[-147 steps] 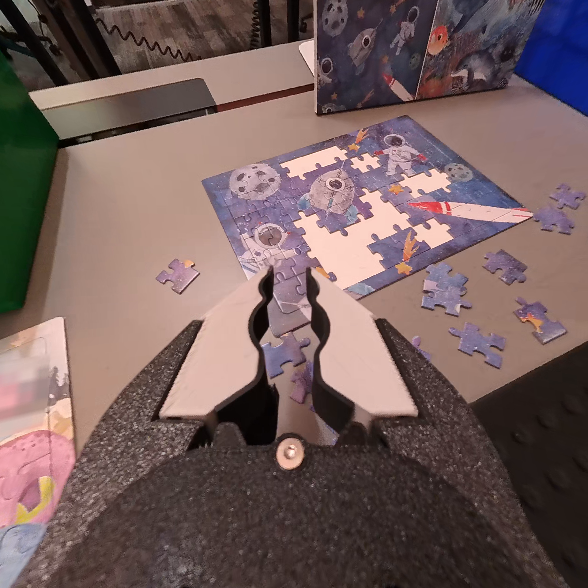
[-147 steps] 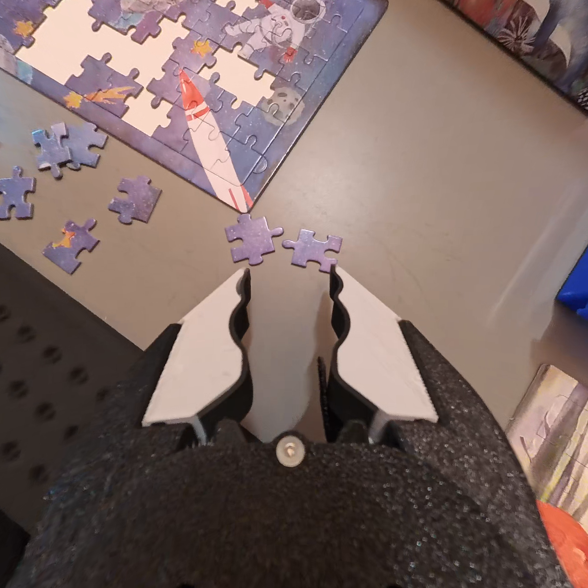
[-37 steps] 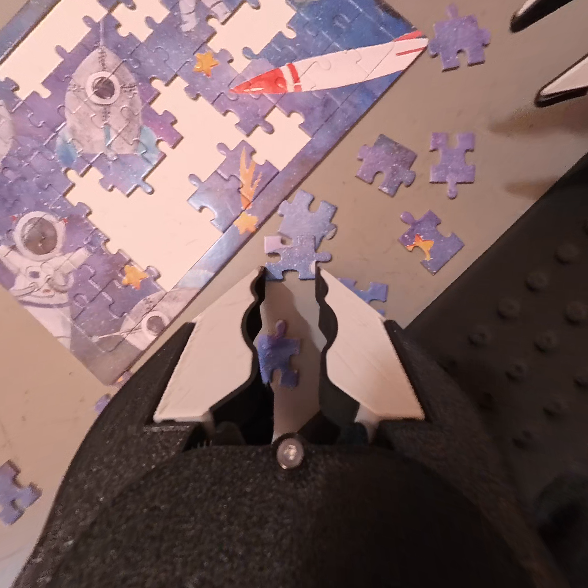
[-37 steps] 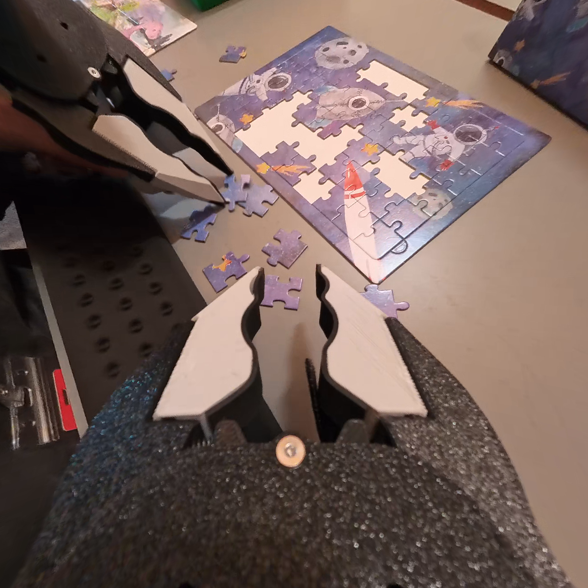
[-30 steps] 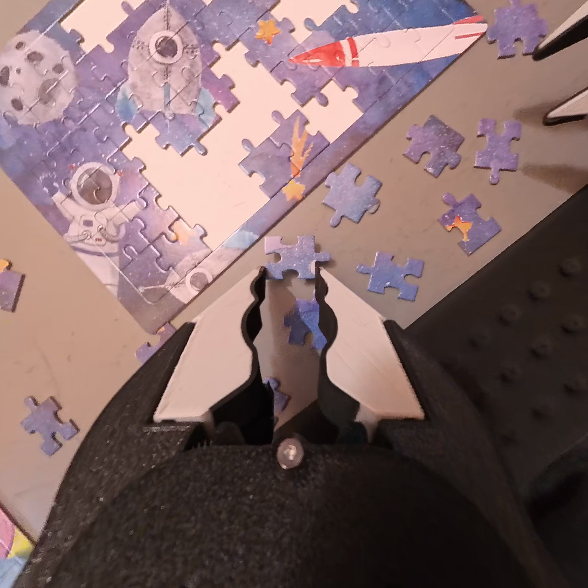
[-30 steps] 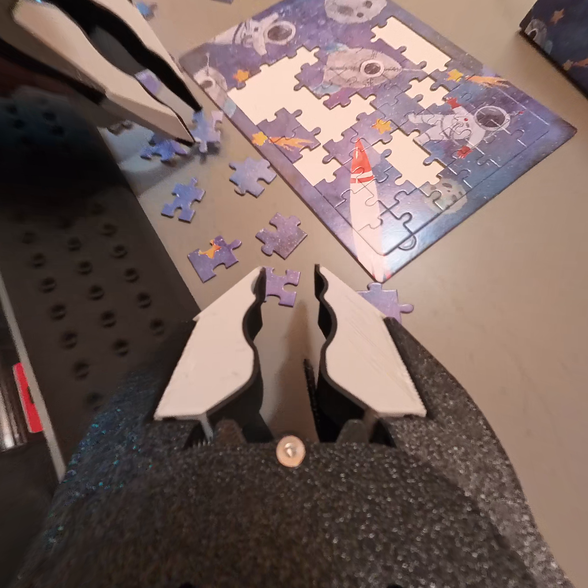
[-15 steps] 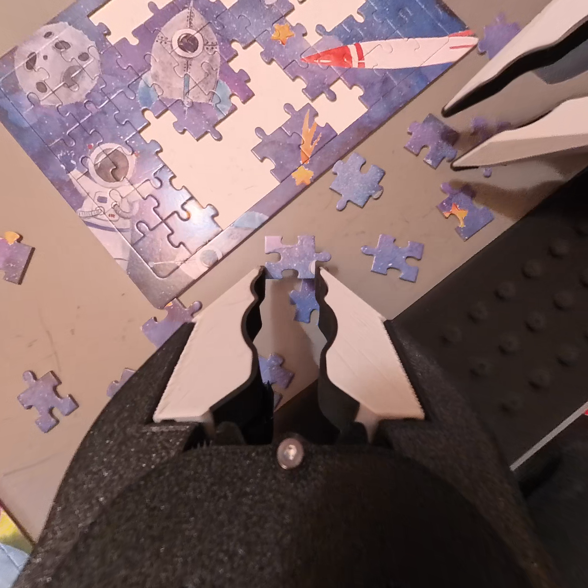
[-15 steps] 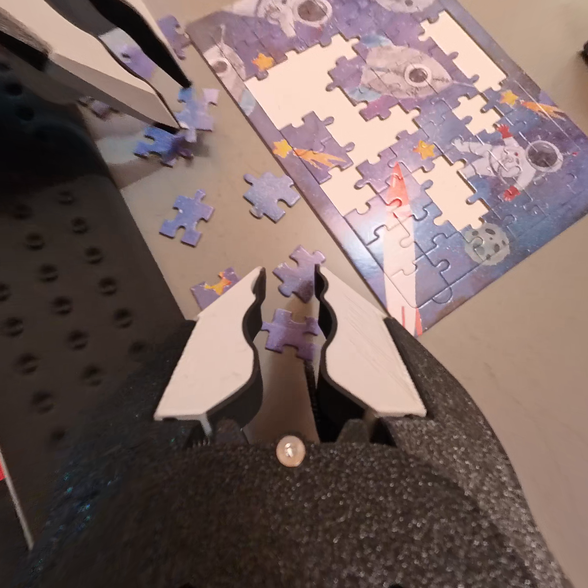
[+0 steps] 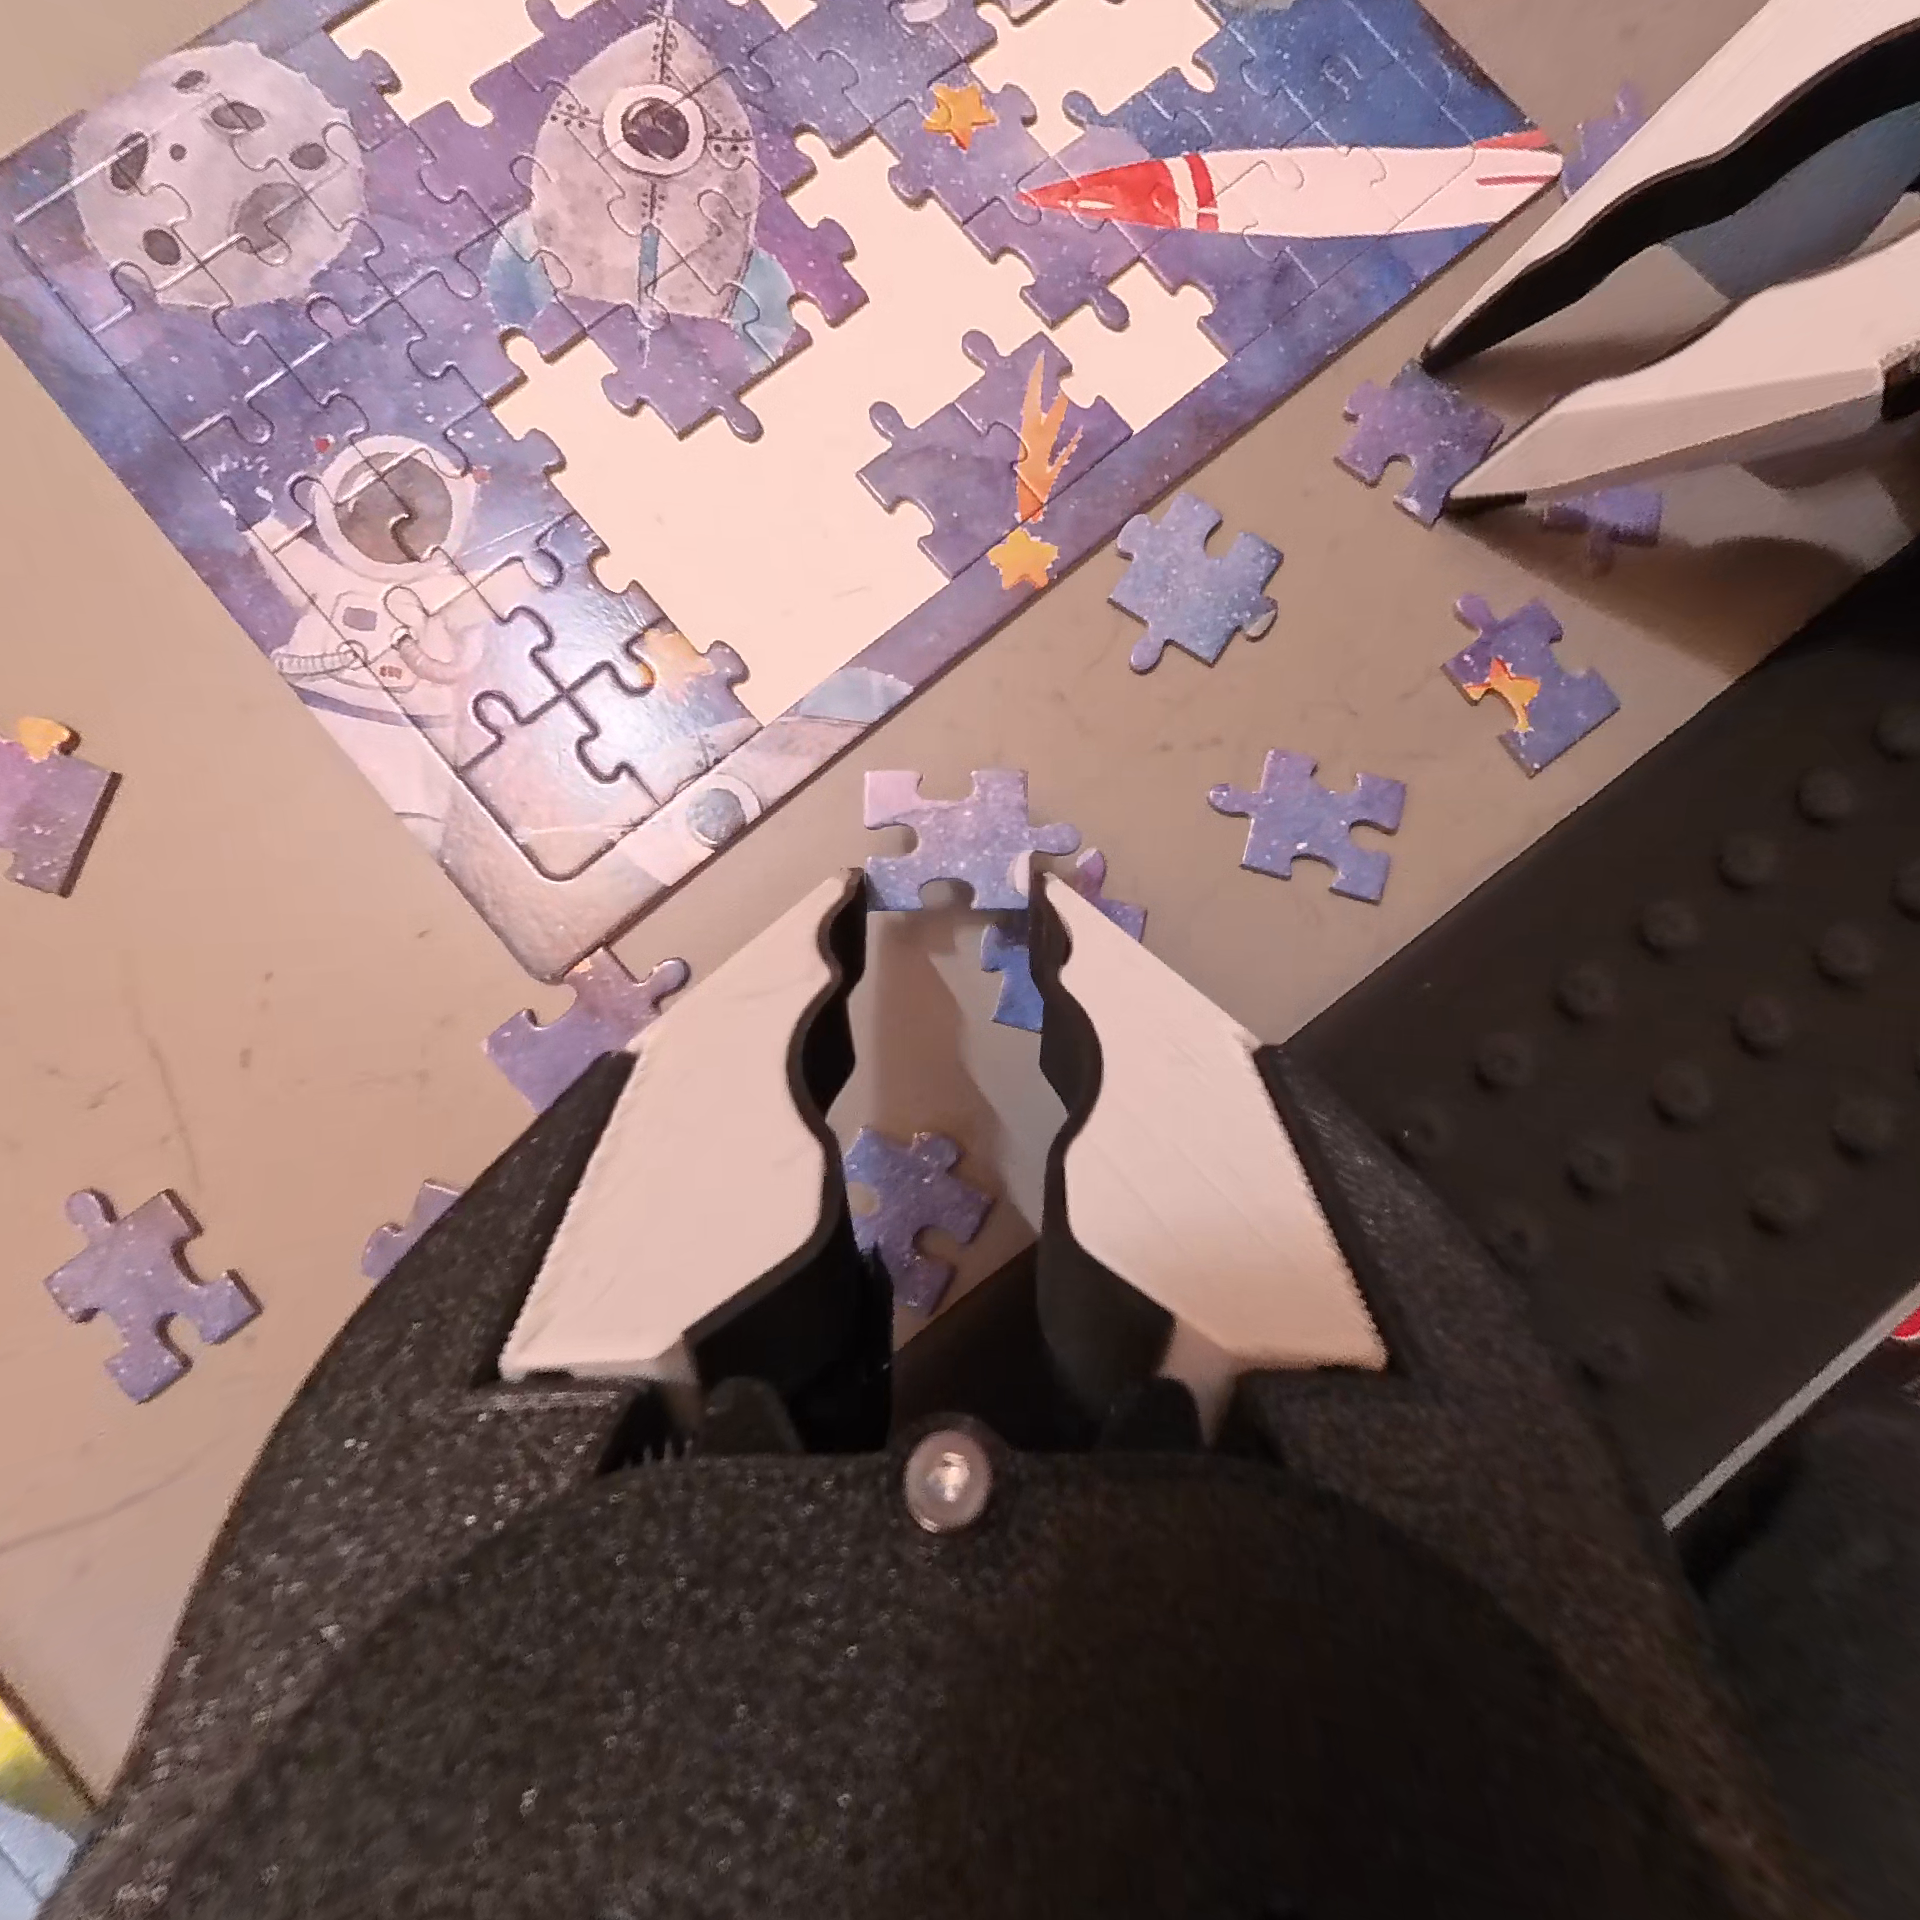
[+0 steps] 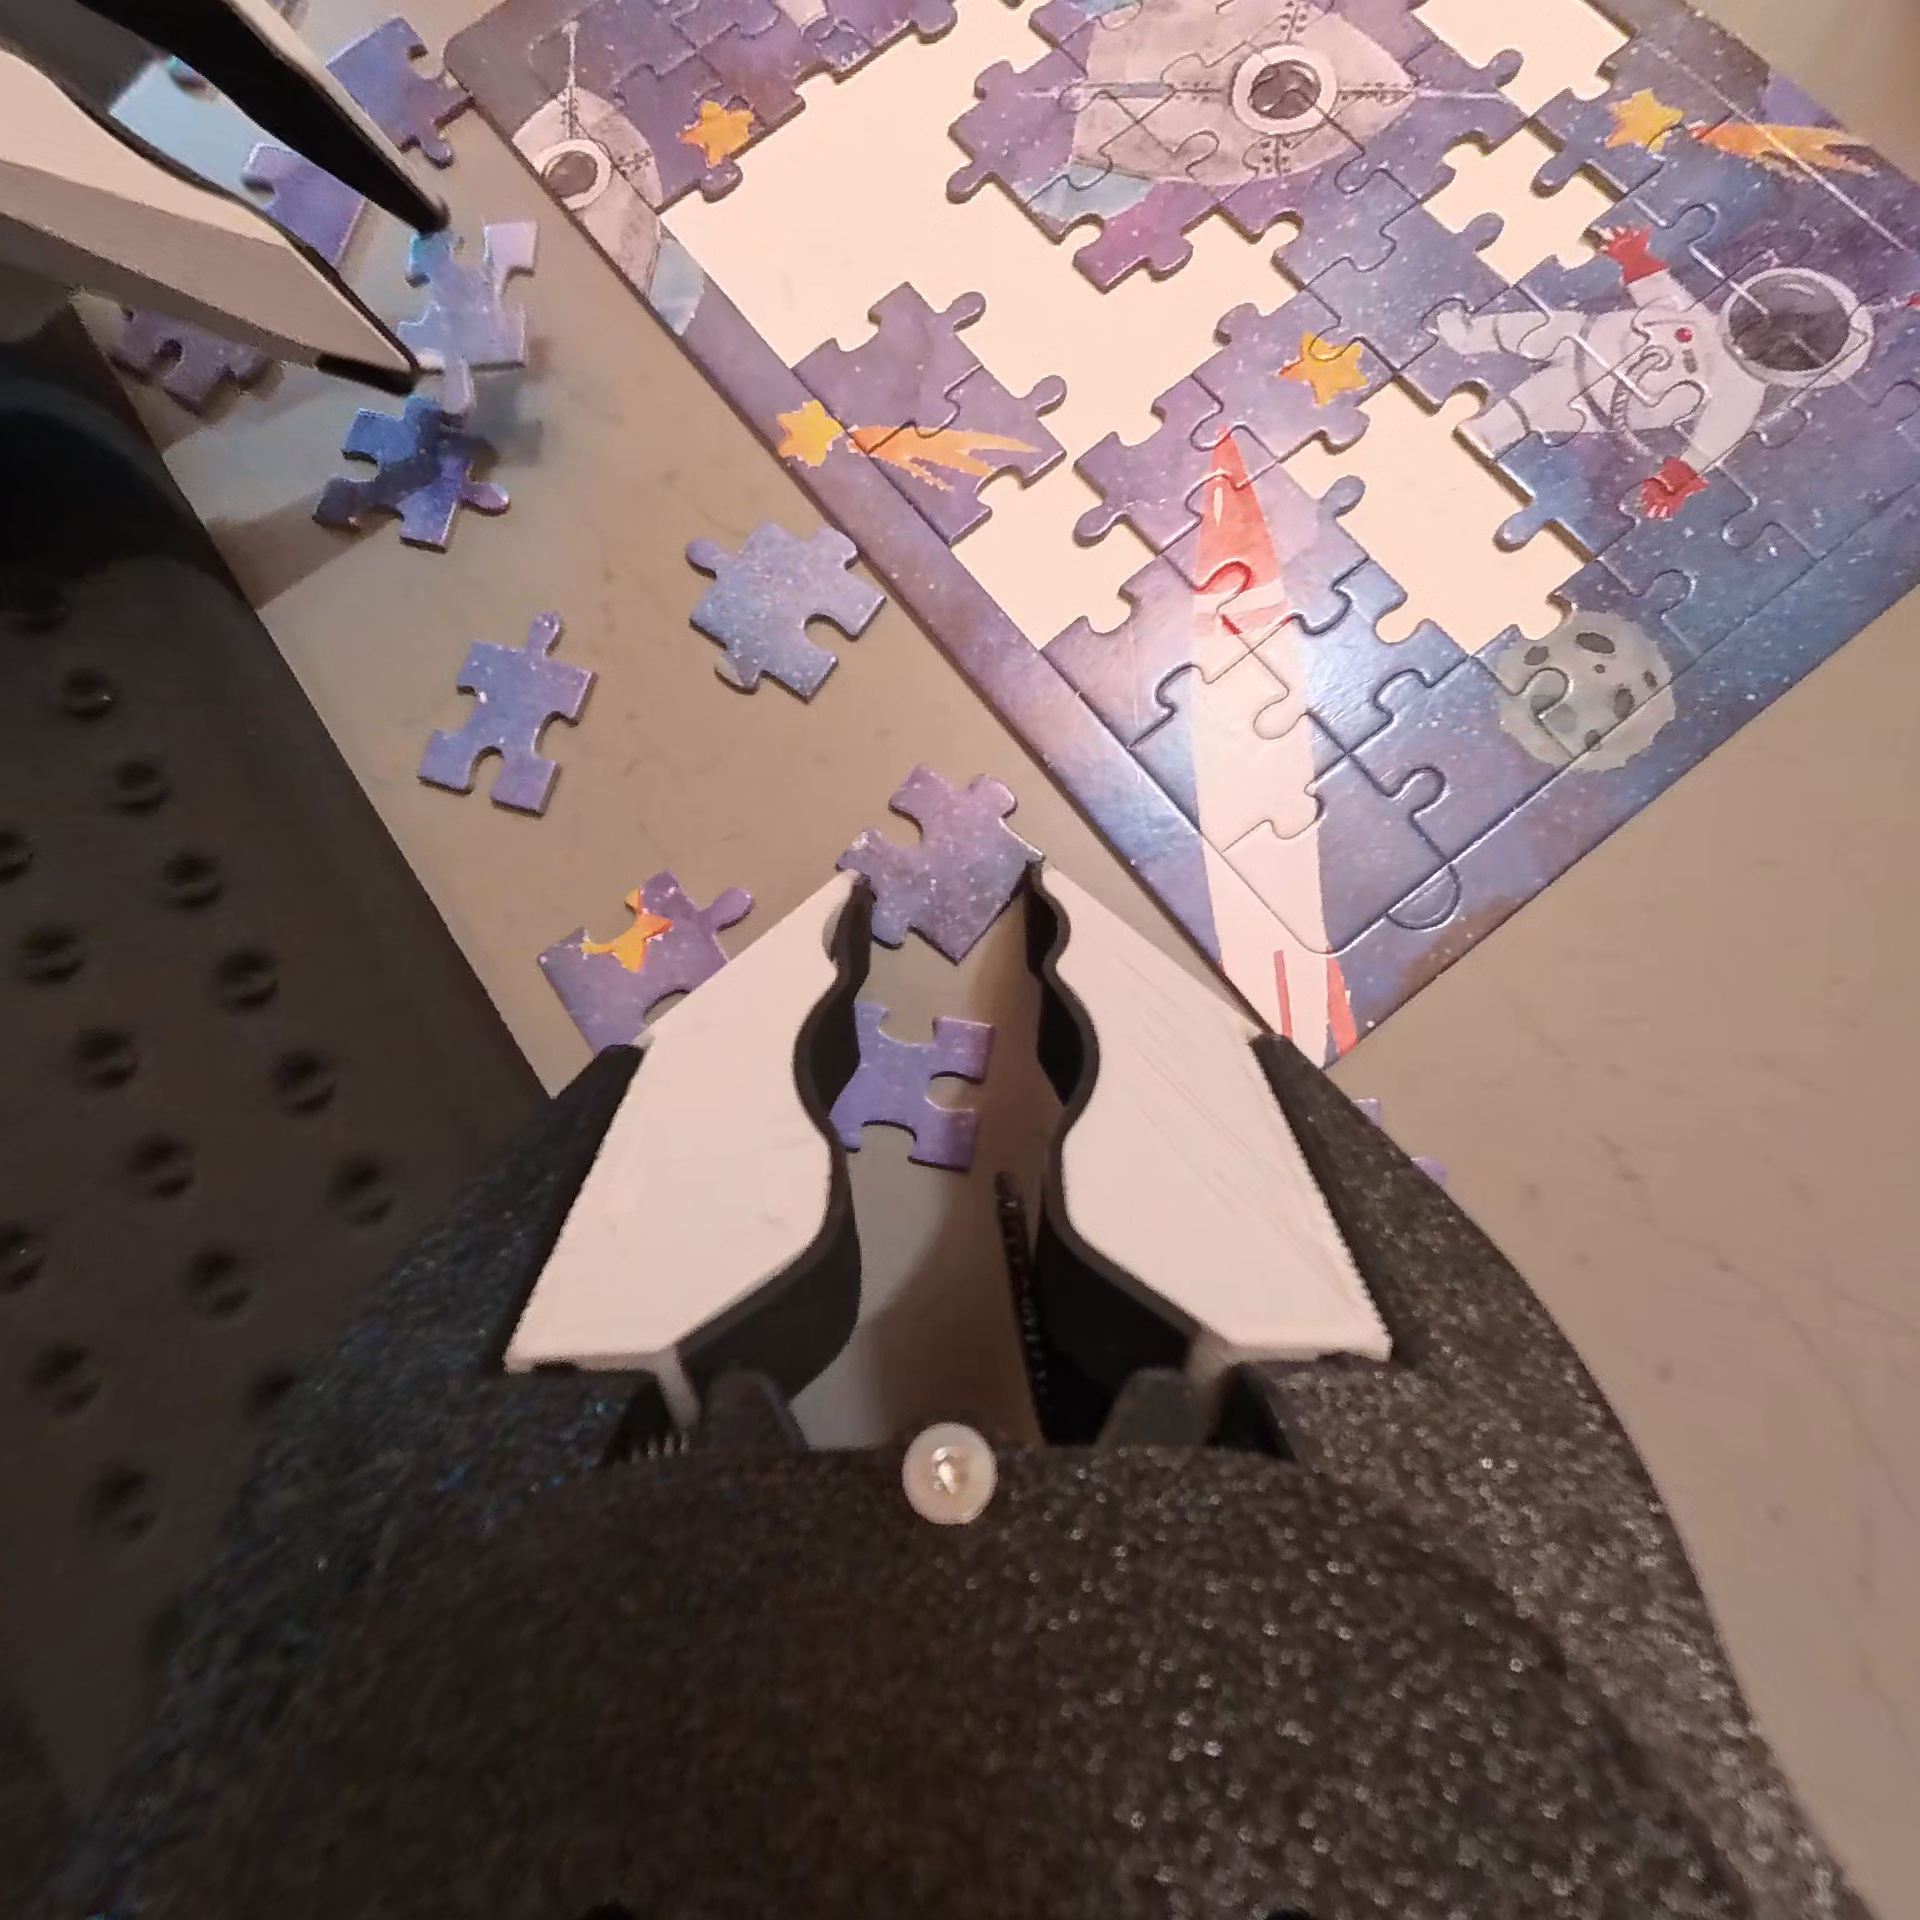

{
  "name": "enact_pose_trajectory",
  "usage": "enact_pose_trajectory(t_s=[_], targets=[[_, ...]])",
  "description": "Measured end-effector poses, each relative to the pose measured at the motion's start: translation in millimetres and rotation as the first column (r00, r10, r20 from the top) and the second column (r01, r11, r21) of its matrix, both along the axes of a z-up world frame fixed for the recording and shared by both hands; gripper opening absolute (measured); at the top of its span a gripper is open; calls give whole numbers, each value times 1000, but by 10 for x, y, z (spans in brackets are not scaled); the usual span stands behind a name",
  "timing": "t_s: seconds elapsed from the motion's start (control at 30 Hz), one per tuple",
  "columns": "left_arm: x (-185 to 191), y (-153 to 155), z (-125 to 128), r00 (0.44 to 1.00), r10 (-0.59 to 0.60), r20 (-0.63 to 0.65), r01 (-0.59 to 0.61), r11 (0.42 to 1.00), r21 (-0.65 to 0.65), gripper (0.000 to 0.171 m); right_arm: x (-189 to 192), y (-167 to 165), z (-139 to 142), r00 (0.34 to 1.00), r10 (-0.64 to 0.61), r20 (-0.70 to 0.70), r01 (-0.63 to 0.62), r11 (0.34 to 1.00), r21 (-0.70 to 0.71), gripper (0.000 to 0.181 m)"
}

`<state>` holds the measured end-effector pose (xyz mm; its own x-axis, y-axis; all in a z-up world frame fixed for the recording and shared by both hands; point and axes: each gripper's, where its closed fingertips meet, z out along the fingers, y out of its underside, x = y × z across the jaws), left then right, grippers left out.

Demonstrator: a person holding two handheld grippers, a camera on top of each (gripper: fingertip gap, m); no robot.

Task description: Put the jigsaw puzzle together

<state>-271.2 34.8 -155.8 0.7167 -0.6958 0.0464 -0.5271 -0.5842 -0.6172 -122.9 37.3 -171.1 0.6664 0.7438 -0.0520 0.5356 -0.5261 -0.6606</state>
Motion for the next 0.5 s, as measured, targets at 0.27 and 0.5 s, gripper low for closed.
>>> enact_pose_trajectory(t_s=[0.27, 0.5], targets=[[93, -10, -61, 1000, -24, 6, 24, 999, -21, 31, -24, -57, 10, 999, 32, 15, -32, 999, -3, 25], [212, -24, -3, 999, -43, 24, 43, 999, 10, 49, -21, -65, 97, 1000, 25, 1, -25, 999, 20, 2]])
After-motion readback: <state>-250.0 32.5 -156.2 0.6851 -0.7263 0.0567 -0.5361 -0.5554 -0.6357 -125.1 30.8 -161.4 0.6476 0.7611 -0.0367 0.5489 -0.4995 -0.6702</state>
